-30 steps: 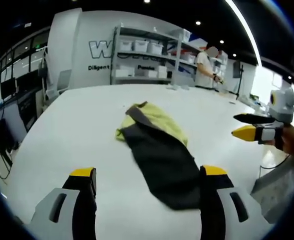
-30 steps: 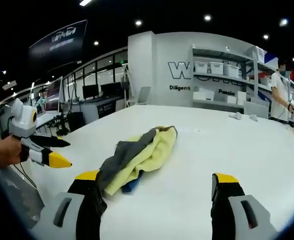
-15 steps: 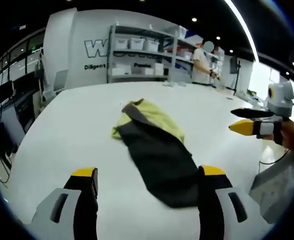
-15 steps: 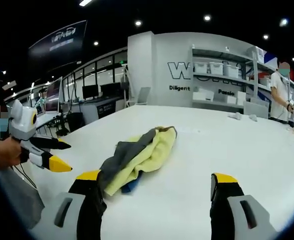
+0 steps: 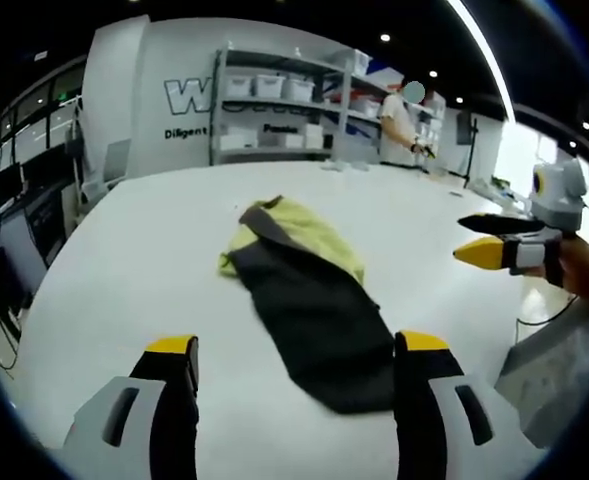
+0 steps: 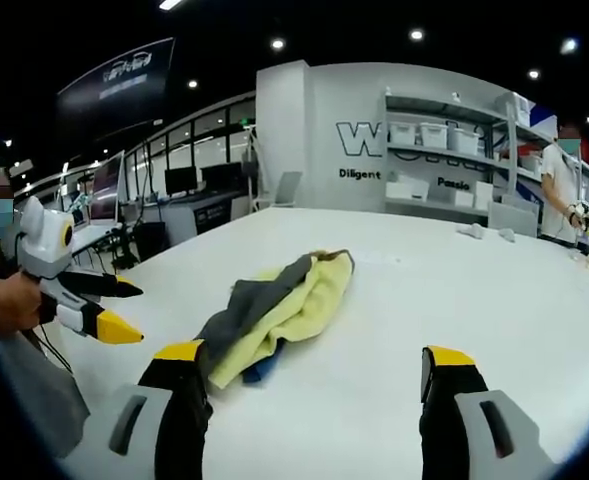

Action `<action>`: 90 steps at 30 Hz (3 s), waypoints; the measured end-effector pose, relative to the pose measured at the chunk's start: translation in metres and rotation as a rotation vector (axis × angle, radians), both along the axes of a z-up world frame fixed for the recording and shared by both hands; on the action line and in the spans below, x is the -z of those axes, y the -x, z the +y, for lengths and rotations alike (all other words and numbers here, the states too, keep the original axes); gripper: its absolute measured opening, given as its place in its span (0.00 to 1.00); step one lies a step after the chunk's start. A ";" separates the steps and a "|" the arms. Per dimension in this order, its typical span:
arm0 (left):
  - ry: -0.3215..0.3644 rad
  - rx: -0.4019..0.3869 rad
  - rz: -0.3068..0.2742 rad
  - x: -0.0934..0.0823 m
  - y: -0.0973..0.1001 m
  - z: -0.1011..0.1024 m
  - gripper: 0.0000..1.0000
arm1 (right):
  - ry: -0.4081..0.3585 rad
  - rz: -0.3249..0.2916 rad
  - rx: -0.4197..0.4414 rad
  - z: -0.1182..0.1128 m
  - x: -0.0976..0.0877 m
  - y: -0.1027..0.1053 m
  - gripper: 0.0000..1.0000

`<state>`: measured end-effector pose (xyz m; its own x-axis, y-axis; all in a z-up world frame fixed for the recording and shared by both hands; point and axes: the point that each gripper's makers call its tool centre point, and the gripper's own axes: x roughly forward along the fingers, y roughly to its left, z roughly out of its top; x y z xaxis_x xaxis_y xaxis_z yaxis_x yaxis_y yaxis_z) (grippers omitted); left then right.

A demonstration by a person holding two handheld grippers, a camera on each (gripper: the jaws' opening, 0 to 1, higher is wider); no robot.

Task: Fold the garment on the visible template until the final outline fits inside the template.

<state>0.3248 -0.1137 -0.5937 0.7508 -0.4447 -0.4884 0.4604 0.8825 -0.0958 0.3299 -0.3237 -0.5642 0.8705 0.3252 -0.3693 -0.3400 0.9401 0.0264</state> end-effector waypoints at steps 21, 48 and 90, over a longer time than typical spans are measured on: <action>-0.043 0.112 0.005 0.003 0.012 -0.020 0.60 | 0.001 0.005 -0.006 0.001 0.000 0.001 0.82; -0.259 0.644 0.062 0.048 0.088 -0.106 0.38 | -0.001 0.003 -0.001 -0.002 -0.001 0.000 0.82; -0.366 0.646 0.075 0.076 0.071 -0.106 0.00 | -0.029 -0.024 0.012 -0.004 -0.010 0.000 0.82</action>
<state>0.2534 -0.2195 -0.6701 0.3542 -0.5849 -0.7297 0.9018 0.4201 0.1010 0.3297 -0.3278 -0.5542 0.8828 0.3249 -0.3391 -0.3294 0.9431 0.0461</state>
